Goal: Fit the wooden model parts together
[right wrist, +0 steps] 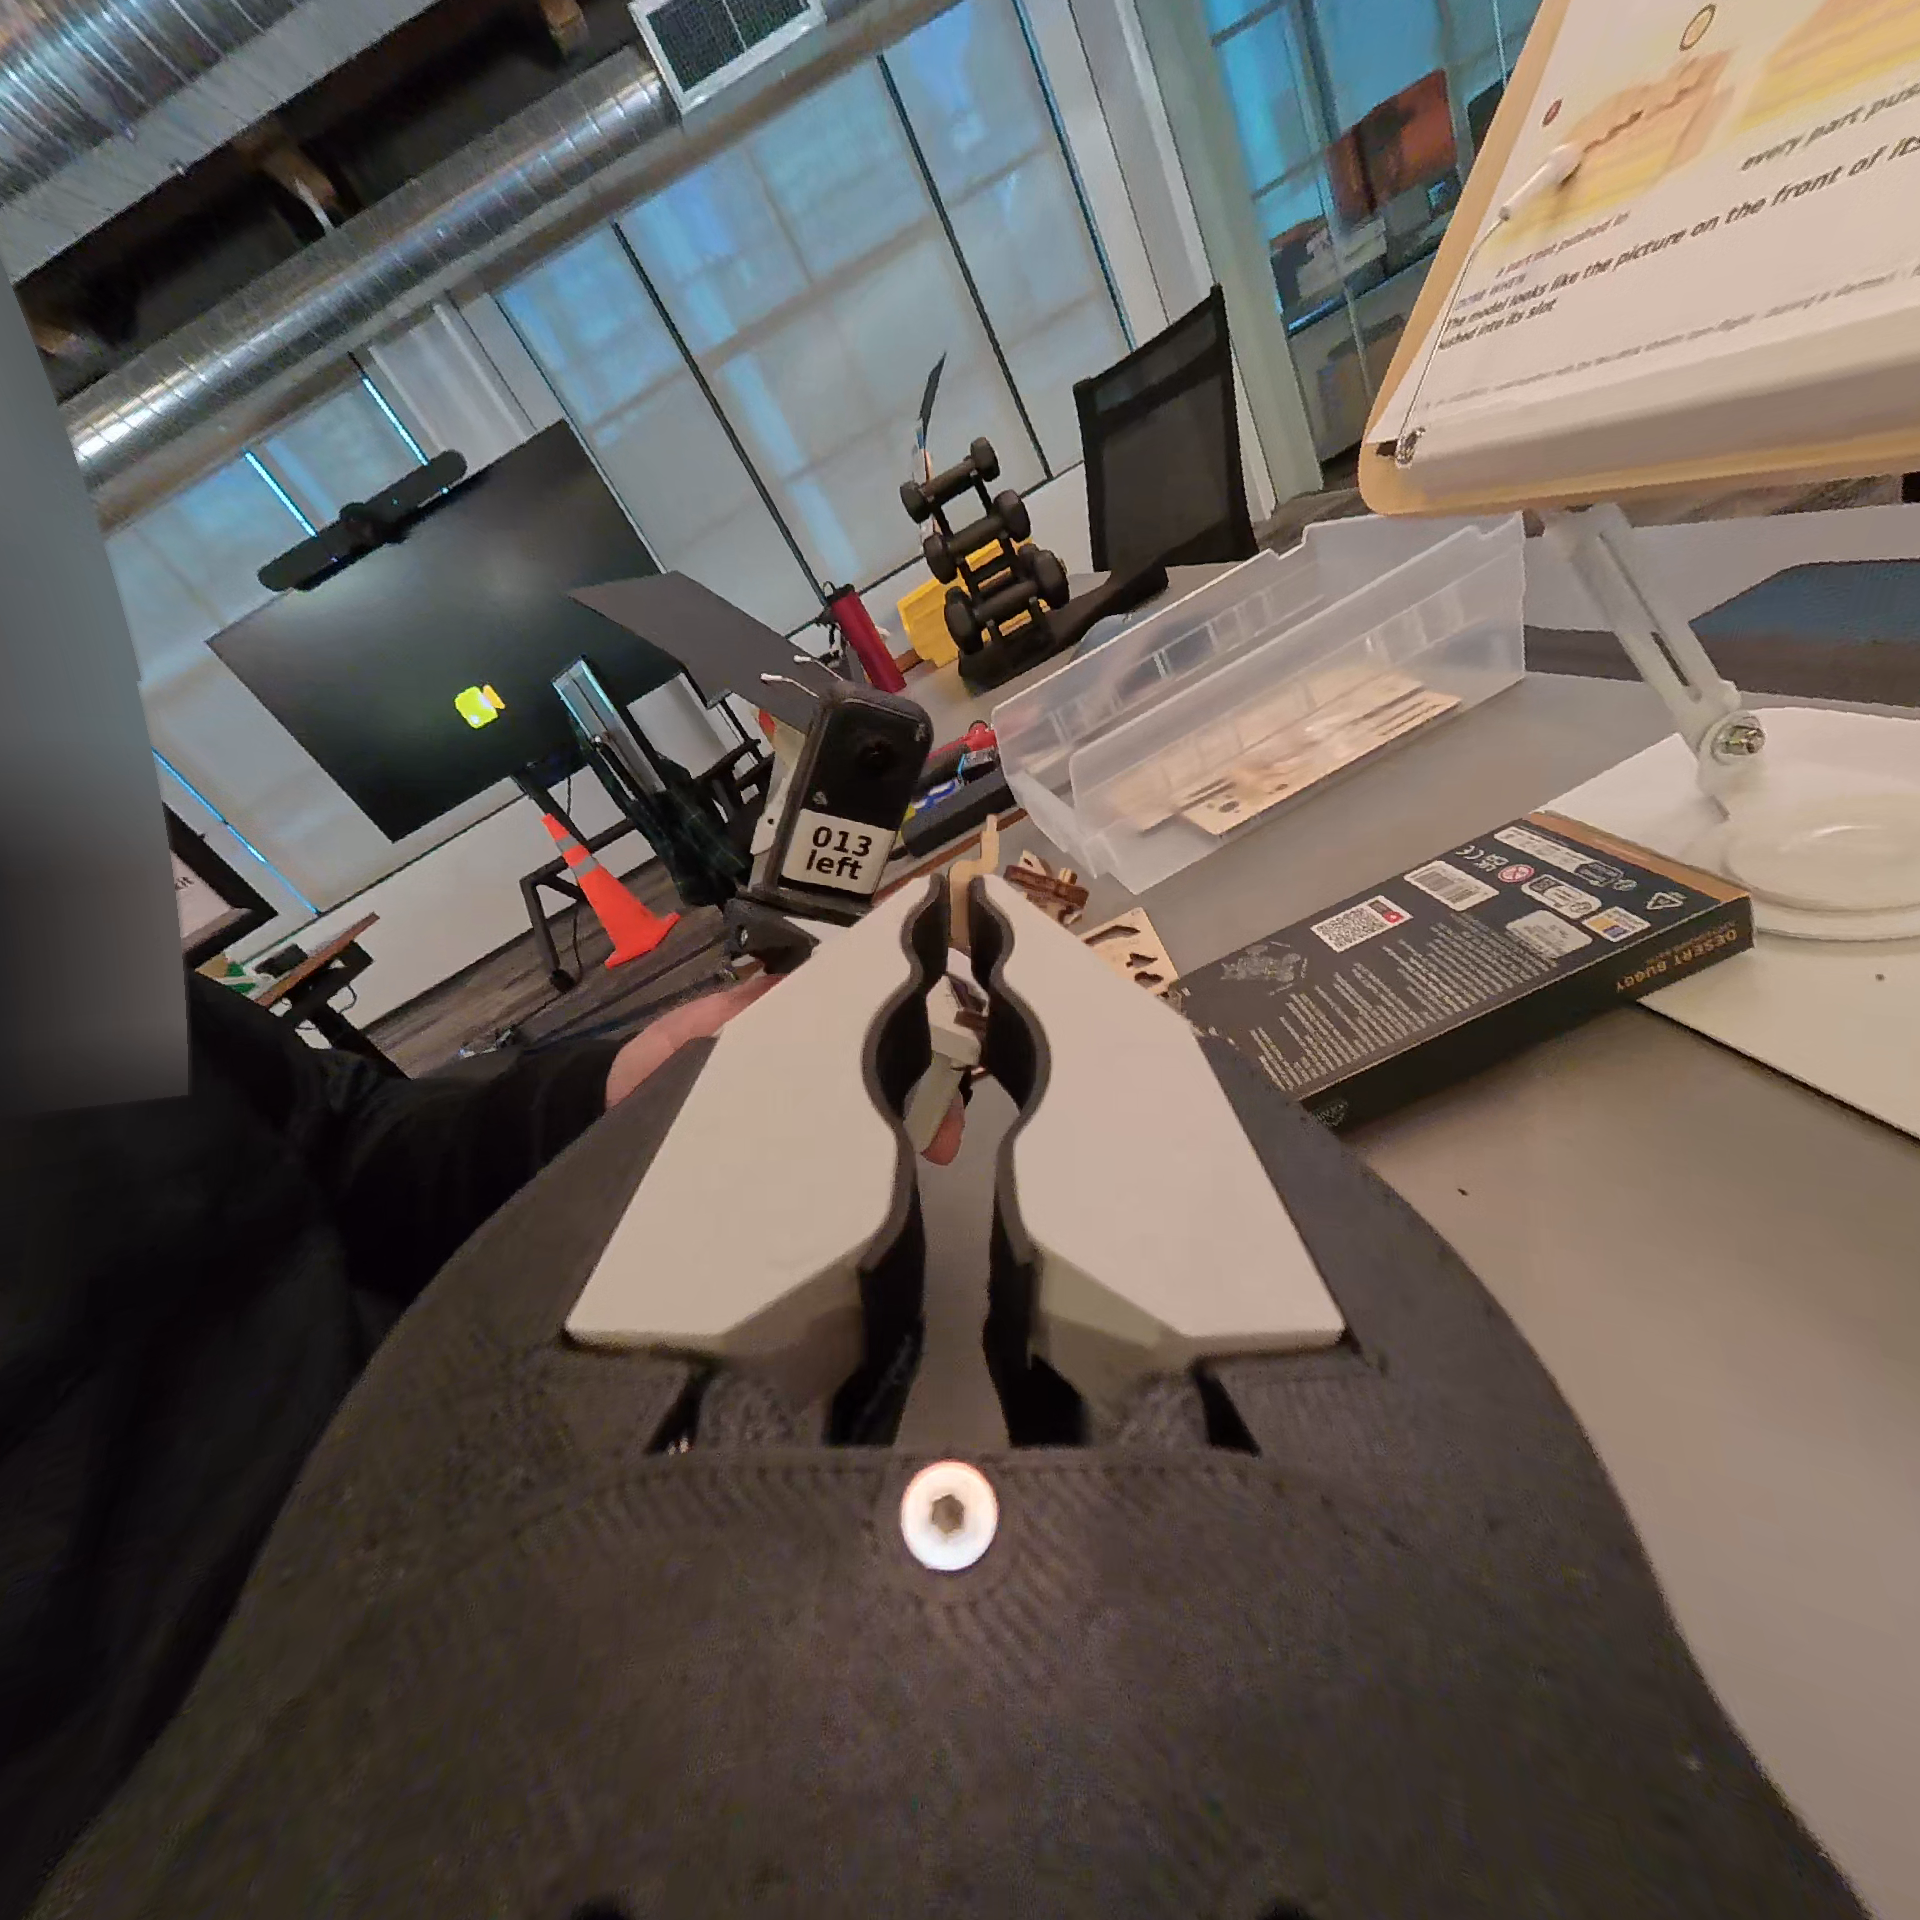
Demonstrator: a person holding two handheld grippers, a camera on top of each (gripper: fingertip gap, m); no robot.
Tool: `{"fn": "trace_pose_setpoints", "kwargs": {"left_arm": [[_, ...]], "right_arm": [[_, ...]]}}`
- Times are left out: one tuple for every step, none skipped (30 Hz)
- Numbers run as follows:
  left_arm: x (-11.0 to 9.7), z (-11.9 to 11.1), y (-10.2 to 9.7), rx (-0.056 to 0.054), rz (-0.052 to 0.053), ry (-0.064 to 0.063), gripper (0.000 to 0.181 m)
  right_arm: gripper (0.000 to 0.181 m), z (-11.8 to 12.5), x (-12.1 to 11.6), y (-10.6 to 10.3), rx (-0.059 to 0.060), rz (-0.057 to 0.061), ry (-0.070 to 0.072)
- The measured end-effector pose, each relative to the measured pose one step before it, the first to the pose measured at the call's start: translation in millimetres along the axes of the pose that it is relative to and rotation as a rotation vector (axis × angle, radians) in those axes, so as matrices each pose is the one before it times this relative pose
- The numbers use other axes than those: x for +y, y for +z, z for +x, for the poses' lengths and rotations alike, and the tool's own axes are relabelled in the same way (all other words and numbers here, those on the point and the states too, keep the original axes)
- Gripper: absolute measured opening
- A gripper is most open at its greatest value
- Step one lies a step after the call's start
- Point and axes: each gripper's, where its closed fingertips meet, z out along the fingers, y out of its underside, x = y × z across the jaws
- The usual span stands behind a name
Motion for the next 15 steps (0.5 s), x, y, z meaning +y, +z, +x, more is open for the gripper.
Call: {"fn": "trace_pose_setpoints", "kwargs": {"left_arm": [[-1.25, 1.25, 0.0, -0.0145, -0.0022, 0.0328, 0.001], [-1.62, 1.28, -0.06, -0.0101, 0.0005, 0.0219, 0.001], [-1.83, 0.5, -0.36, -0.0118, 0.0022, 0.0183, 0.001], [-1.69, 0.57, -0.26, -0.0082, 0.0031, 0.0162, 0.001], [-2.01, 1.14, -0.31, 0.001, 0.0058, 0.0055, 0.001], [-2.34, 0.82, -0.35, 0.0023, 0.0103, -0.0003, 0.001], [-1.78, -0.04, -0.35, -0.0033, 0.0081, 0.003, 0.001], [-0.75, 0.05, 0.08, -0.0009, 0.001, 0.0073, 0.001], [0.47, 0.43, 0.58, 0.0015, -0.0059, 0.0061, 0.001], [-0.38, 0.25, 0.32, -0.003, 0.0003, 0.0096, 0.001], [-0.58, 0.24, 0.25, -0.0052, 0.0004, 0.0138, 0.001], [0.07, 0.39, 0.52, -0.0071, -0.0047, 0.0168, 0.001], [0.05, 0.57, 0.59, -0.0068, -0.0054, 0.0157, 0.001], [-0.7, 0.45, 0.36, -0.0088, -0.0012, 0.0131, 0.001], [-0.38, 0.21, 0.34, -0.0115, -0.0041, 0.0128, 0.001]], "right_arm": [[0.0, -0.73, -0.13, 0.12, -0.0027, 0.0033, -0.0011], [0.0, -0.08, 0.17, 0.02, 0.0026, 0.0015, -0.0075], [0.0, -1.87, -0.54, -0.05, -0.0089, 0.0057, -0.0087], [0.0, -3.06, -0.73, 0.0, -0.0147, 0.0067, -0.0087], [0.0, -1.06, 0.09, 0.2, -0.0005, 0.0004, -0.009], [0.0, -0.2, 0.19, 0.28, 0.004, -0.0002, -0.0066], [0.0, -0.39, -0.99, 0.23, 0.0013, 0.0079, -0.0034], [0.0, -0.25, -1.79, 0.05, 0.0018, 0.013, -0.0035], [0.0, 0.26, -1.4, 0.15, 0.0029, 0.008, -0.0044], [0.0, 0.09, -0.71, 0.21, -0.0005, 0.0032, -0.001], [0.0, 0.03, -0.98, -0.02, -0.004, 0.0058, 0.0055], [0.0, 0.0, -1.1, -0.16, -0.0027, 0.0081, 0.0073], [0.0, 0.33, -0.11, -0.17, -0.0005, 0.0033, 0.0055], [0.0, 0.64, 0.33, -0.17, 0.0042, 0.0011, 0.0003], [0.0, -0.01, -0.26, -0.18, 0.0019, 0.004, -0.0003]]}}
